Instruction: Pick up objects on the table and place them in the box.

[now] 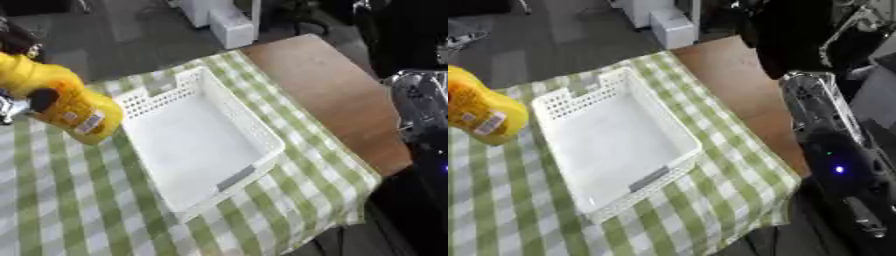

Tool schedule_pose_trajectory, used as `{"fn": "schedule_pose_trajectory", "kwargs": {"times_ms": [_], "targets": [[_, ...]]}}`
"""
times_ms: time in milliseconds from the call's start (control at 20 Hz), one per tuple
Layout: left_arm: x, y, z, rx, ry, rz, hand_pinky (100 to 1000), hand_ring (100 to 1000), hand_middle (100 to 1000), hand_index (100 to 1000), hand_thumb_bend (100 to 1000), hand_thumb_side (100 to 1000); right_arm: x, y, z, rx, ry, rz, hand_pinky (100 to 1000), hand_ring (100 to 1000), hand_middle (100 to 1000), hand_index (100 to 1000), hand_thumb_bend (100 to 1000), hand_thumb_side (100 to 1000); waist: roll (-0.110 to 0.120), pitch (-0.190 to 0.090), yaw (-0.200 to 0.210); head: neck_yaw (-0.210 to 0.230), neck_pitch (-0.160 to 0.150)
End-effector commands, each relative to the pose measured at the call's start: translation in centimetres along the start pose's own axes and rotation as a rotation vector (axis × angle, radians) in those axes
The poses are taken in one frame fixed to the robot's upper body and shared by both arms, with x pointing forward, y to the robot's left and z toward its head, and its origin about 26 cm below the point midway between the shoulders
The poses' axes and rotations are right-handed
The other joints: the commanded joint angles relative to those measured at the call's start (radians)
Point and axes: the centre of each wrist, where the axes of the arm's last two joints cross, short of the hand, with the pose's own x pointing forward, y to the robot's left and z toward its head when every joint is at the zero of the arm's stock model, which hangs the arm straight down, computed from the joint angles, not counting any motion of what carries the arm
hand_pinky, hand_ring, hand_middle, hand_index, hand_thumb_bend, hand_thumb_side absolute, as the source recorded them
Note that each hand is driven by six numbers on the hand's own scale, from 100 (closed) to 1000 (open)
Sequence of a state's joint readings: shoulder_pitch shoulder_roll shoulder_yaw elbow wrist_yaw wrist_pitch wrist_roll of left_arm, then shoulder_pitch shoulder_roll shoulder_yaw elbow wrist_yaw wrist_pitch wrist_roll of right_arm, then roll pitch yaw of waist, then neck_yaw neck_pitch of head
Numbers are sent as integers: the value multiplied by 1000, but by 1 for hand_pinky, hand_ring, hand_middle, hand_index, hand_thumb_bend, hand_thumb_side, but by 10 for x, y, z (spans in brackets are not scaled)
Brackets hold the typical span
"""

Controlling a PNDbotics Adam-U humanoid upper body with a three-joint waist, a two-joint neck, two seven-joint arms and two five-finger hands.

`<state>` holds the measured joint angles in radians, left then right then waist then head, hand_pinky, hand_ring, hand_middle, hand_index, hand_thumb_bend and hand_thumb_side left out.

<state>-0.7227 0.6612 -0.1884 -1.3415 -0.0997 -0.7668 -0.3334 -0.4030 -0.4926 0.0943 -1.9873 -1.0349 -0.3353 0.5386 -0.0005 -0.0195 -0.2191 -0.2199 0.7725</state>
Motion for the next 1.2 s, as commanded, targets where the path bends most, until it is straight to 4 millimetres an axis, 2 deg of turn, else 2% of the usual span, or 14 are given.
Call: {"fn": "schedule_pose_trajectory", "kwargs": {"times_ms": [50, 350, 650, 1000, 1200], "targets": [[-2, 21, -4, -90, -134, -67, 100, 100, 121, 343, 100, 681, 3, 1, -13, 41, -20, -6, 153, 498, 551, 723, 341, 747, 2, -14, -6, 6, -19], [-8, 16, -18, -98, -150, -43, 100, 100, 120, 344, 100, 682, 1, 2, -23, 56, -36, -42, 156, 498, 549, 720, 339, 749, 9, -12, -36, 21, -41], [-12, 8, -33, -124, -159, -39, 100, 100, 119, 357, 100, 684, -5, 6, -35, 100, -40, -90, 151, 500, 550, 725, 340, 749, 20, -3, -73, 23, -87], [-13, -8, -48, -184, -168, -44, 100, 100, 121, 375, 100, 691, -11, 13, -54, 155, -56, -159, 154, 500, 549, 727, 339, 752, 35, 8, -124, 75, -144], [-8, -25, -62, -218, -208, -28, 100, 100, 133, 401, 100, 719, -12, 15, -61, 172, -57, -178, 155, 500, 549, 728, 339, 753, 43, 15, -144, 99, -159]]}}
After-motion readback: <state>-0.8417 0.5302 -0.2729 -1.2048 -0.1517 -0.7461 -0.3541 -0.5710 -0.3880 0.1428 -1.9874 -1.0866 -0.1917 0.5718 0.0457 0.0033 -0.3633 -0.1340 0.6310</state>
